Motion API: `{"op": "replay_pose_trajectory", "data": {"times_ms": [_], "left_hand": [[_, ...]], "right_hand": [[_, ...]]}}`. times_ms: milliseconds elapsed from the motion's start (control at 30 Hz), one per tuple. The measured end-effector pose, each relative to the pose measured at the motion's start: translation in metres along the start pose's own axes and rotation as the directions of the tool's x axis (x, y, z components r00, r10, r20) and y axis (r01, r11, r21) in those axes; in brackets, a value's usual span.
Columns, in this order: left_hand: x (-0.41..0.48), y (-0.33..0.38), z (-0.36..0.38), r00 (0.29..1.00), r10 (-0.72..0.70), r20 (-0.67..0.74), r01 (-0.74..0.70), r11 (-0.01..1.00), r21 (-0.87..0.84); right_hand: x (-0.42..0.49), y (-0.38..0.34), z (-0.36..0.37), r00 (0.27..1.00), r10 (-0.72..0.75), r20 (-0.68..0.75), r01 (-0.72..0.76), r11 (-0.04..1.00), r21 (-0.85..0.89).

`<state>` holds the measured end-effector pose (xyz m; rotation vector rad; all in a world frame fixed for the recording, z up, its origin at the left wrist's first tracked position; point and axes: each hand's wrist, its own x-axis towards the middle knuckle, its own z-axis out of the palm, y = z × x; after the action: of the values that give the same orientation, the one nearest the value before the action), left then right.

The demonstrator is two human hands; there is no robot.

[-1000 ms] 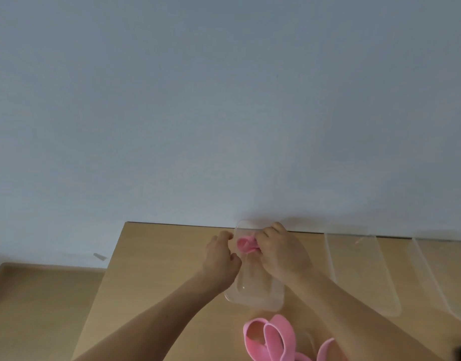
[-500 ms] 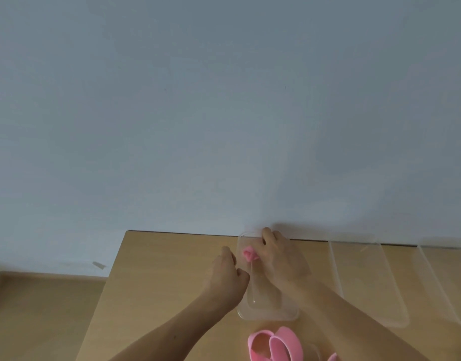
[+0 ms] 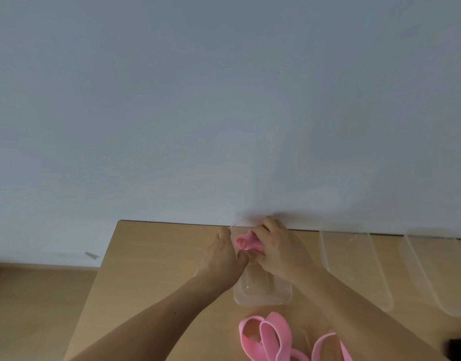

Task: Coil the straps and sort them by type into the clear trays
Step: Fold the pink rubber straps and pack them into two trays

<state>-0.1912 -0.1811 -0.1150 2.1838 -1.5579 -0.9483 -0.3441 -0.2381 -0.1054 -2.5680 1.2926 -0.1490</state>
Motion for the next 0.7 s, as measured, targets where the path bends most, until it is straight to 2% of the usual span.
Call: {"op": "replay_pose_trajectory", "data": {"times_ms": [100, 167, 233, 300, 333, 400, 567, 633, 700], "left_hand": [[-0.003, -0.002, 0.005, 0.997, 0.056, -0.046, -0.05, 0.992, 0.119], [-0.007, -0.003, 0.004, 0.974, 0.19, -0.12, -0.155, 0.955, 0.254], [-0.009, -0.003, -0.001, 0.905, 0.394, -0.163, -0.296, 0.856, 0.425], [-0.006, -0.004, 0.0, 0.786, 0.587, -0.192, -0.41, 0.729, 0.548], [-0.004, -0.004, 0.0, 0.745, 0.64, -0.188, -0.444, 0.686, 0.576], [0.0, -0.003, 0.0, 0.719, 0.678, -0.153, -0.479, 0.642, 0.598], [-0.001, -0.007, -0.001, 0.748, 0.662, -0.044, -0.477, 0.584, 0.657], [-0.003, -0.008, -0.004, 0.741, 0.67, -0.048, -0.485, 0.583, 0.652], [-0.003, -0.006, -0.008, 0.754, 0.653, -0.069, -0.485, 0.624, 0.613]], "right_hand": [[0.0, 0.001, -0.002, 1.0, 0.003, -0.022, -0.003, 1.0, 0.009], [0.0, 0.003, 0.0, 0.998, -0.013, -0.065, 0.008, 0.998, -0.067], [0.001, 0.004, 0.002, 0.993, -0.034, -0.114, 0.019, 0.991, -0.13], [0.002, 0.004, 0.005, 0.984, -0.057, -0.172, 0.028, 0.986, -0.166], [0.003, 0.004, 0.006, 0.979, -0.065, -0.193, 0.031, 0.984, -0.174], [0.003, 0.004, 0.008, 0.977, -0.066, -0.202, 0.033, 0.987, -0.16], [0.002, 0.005, 0.006, 0.976, -0.015, -0.216, 0.007, 0.999, -0.041], [0.0, 0.007, 0.005, 0.972, 0.0, -0.236, 0.004, 1.0, 0.017], [-0.004, 0.009, 0.004, 0.969, 0.0, -0.248, 0.009, 0.999, 0.033]]}}
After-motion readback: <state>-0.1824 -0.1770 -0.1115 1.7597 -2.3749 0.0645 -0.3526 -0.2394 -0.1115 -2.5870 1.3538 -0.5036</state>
